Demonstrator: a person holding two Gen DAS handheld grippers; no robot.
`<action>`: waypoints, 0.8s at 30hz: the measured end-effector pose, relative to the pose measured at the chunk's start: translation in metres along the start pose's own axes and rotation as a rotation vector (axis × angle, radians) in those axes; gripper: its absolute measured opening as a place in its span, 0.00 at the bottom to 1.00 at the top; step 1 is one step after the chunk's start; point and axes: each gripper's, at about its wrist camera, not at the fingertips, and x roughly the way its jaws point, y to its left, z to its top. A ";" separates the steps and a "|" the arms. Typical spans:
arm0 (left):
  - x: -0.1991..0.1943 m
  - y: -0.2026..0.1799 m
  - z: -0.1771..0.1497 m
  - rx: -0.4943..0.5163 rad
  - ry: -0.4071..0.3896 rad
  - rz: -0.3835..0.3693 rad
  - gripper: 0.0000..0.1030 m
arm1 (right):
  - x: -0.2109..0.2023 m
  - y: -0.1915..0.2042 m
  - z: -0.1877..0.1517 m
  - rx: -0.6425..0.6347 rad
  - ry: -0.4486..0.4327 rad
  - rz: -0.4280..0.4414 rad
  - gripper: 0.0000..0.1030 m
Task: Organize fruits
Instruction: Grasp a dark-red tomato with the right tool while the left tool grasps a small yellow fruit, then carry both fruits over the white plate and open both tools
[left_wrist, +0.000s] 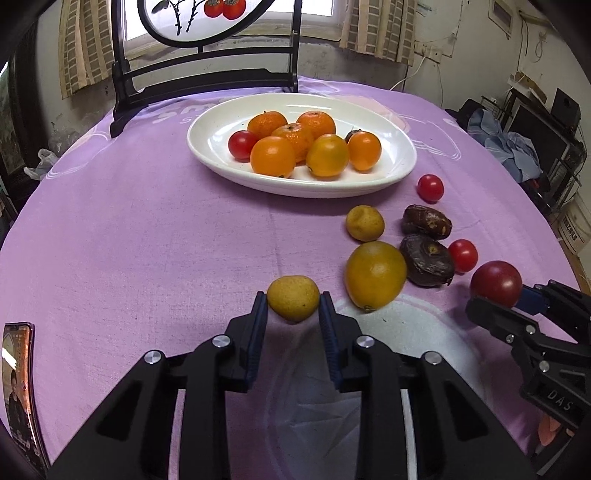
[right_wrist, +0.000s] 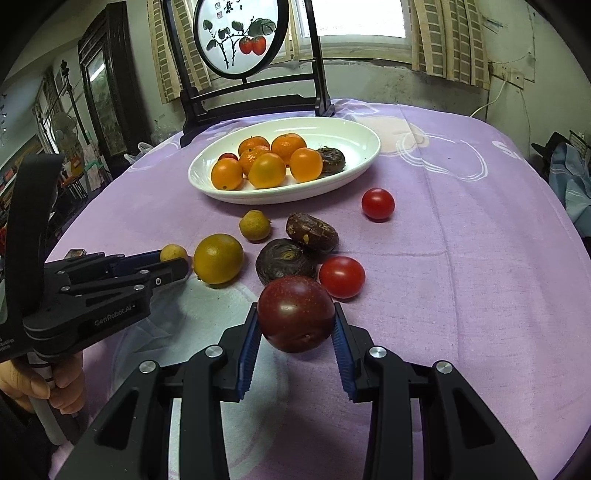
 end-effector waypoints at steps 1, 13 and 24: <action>0.000 -0.001 0.000 0.006 -0.002 -0.001 0.27 | 0.000 0.000 0.000 0.002 -0.002 0.001 0.37; -0.024 0.006 0.003 -0.062 -0.038 0.012 0.27 | -0.018 -0.006 0.002 0.023 -0.085 -0.026 0.37; -0.072 -0.002 0.044 -0.043 -0.130 -0.035 0.27 | -0.047 0.005 0.041 -0.032 -0.138 0.017 0.36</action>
